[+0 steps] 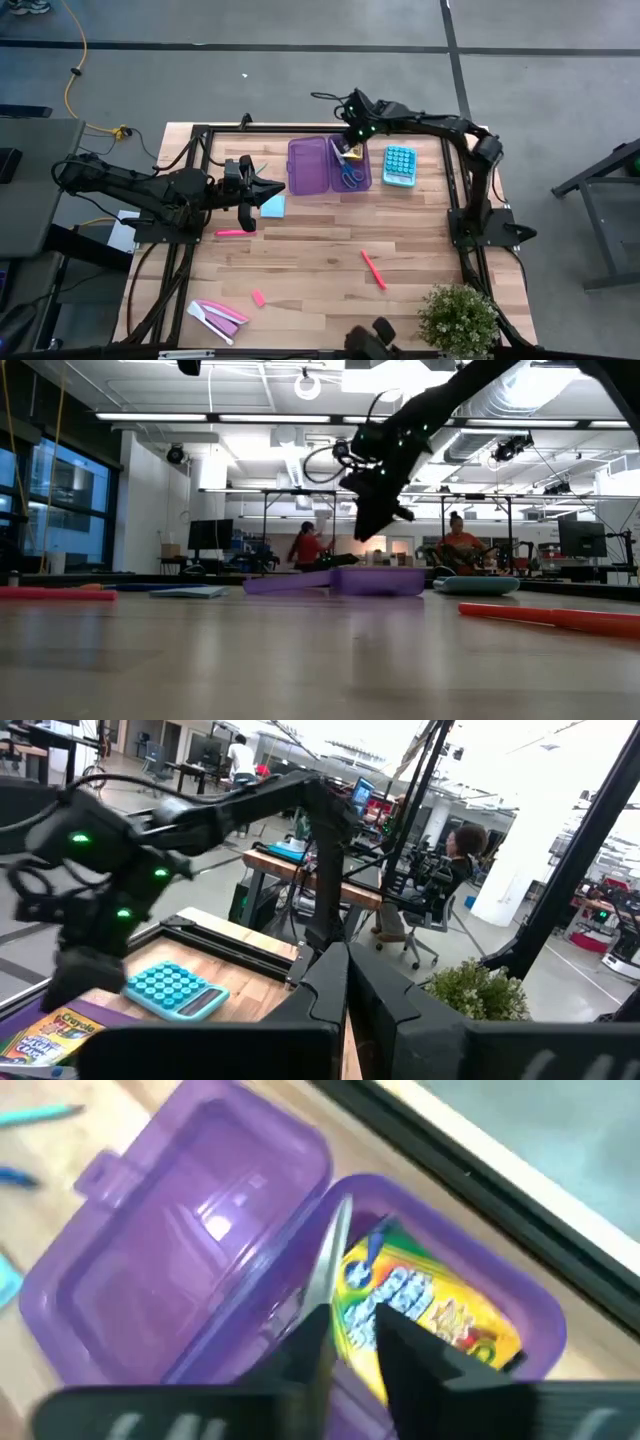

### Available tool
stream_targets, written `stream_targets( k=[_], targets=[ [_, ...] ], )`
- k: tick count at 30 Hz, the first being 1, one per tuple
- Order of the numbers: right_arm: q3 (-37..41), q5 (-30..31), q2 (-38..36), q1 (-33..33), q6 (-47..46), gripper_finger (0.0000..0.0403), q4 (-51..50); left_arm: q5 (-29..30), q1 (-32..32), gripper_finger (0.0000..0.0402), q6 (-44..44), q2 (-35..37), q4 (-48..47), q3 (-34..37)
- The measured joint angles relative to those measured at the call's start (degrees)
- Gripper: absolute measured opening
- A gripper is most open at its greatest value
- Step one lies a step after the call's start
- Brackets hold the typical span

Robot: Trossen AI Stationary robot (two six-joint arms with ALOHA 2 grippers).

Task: Pack school essentials
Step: Put the blue scissor into the purple supply box

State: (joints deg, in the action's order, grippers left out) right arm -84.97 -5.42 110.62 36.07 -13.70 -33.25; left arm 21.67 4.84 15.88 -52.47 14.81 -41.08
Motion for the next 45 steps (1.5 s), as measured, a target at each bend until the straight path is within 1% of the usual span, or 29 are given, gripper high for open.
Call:
stream_targets(
  k=[2,3,6,9,14,16,20,24,28,31,36,45],
  targets=[
    [-1.50,-1.56,2.84,1.07,-1.15,0.0016,-0.51,-0.02,0.02,0.0000,0.00,0.00,0.00,0.00],
    [-2.29,-1.65,4.10,1.35,-1.74,0.0009,-0.58,0.00,0.00,0.0000,0.00,0.00,0.00,0.00],
    [-4.78,-2.94,7.23,1.43,-4.02,0.0016,-0.24,0.00,0.01,0.0000,0.00,0.00,0.02,-0.02],
    [-6.67,-3.74,9.54,0.87,-4.30,0.0004,-0.17,0.00,0.00,0.0000,0.00,0.00,0.02,-0.02],
    [-8.18,2.39,10.29,0.13,-4.34,0.0002,0.87,0.21,0.00,0.0000,0.02,0.00,0.02,-0.02],
    [-8.12,3.49,10.62,0.28,-4.28,0.0001,1.00,0.22,0.00,0.0000,0.30,0.00,0.02,-0.02],
    [-8.09,3.66,11.03,0.53,-4.26,0.0000,1.71,0.67,0.00,0.0000,0.44,-0.02,0.02,-0.02],
    [-7.86,2.72,12.51,0.60,-4.49,0.0000,1.97,1.51,0.00,0.0000,0.44,-0.02,0.02,-0.02],
    [-7.98,1.83,12.23,0.52,-5.64,0.0000,5.09,1.51,0.02,0.0000,0.44,-0.02,0.02,-0.02],
    [-7.96,1.30,12.25,0.53,-5.91,0.0000,4.73,1.52,0.02,0.0000,0.44,-0.02,0.01,-0.02],
    [-7.94,2.37,13.07,0.40,-5.77,0.0000,3.92,1.51,0.02,0.0000,0.46,0.00,0.02,-0.02],
    [-7.94,-0.31,13.71,-0.71,-6.16,0.0000,5.79,1.51,0.00,0.0000,0.46,0.00,-0.02,-0.02]
  ],
)
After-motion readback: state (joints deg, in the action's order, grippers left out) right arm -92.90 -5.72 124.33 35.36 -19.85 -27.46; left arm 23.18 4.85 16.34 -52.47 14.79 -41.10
